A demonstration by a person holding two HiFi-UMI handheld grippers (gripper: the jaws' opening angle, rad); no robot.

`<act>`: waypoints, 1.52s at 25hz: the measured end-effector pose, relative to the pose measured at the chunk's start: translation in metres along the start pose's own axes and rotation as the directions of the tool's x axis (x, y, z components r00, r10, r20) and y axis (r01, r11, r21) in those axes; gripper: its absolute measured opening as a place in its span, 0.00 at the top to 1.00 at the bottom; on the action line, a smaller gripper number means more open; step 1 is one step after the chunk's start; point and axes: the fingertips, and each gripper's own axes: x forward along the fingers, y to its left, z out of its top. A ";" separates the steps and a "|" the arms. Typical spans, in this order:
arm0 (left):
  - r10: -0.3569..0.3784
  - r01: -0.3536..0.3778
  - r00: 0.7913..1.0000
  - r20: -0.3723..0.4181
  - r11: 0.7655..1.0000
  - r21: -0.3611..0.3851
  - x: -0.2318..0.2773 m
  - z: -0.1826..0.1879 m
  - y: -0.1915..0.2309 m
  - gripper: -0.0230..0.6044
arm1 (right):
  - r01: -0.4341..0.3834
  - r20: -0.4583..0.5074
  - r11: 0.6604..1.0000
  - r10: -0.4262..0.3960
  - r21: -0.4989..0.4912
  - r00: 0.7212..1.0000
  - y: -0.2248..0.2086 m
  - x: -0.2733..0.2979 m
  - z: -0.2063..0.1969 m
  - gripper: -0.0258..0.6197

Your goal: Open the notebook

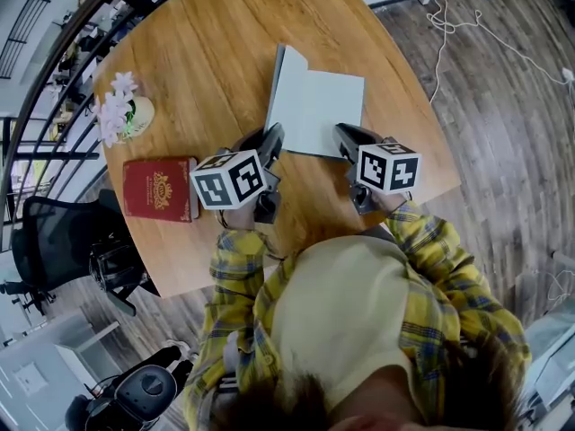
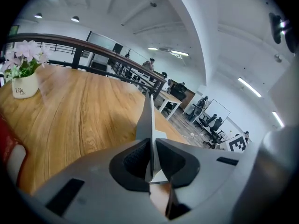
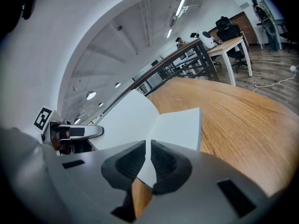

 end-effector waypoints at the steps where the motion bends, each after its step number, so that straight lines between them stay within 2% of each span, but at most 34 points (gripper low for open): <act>1: 0.004 -0.004 1.000 0.012 1.000 0.003 -0.002 0.000 0.002 0.91 | 0.001 0.000 1.000 -0.001 -0.001 1.000 0.000 -0.001 0.000 0.82; 5: 0.017 -0.016 0.999 0.052 1.000 -0.008 -0.009 -0.001 0.011 0.91 | 0.008 -0.002 1.000 -0.008 -0.005 1.000 -0.001 -0.005 -0.001 0.82; 16: 0.022 0.006 0.987 0.158 0.985 -0.175 -0.033 -0.019 0.046 0.91 | 0.012 -0.038 0.999 -0.013 -0.038 0.999 0.002 -0.007 -0.011 0.82; 24: 0.029 0.018 0.980 0.198 0.973 -0.232 -0.039 -0.030 0.064 0.91 | -0.005 -0.085 0.998 0.000 -0.057 0.996 0.010 0.000 -0.020 0.82; 30: 0.055 -0.007 0.984 0.170 0.961 -0.275 -0.040 -0.049 0.087 0.90 | -0.014 -0.121 0.997 0.005 -0.078 0.993 0.015 0.007 -0.029 0.82; 38: 0.091 -0.045 0.985 0.149 0.958 -0.284 -0.042 -0.070 0.099 0.87 | 0.005 -0.149 0.995 -0.020 -0.101 0.989 0.012 0.010 -0.036 0.82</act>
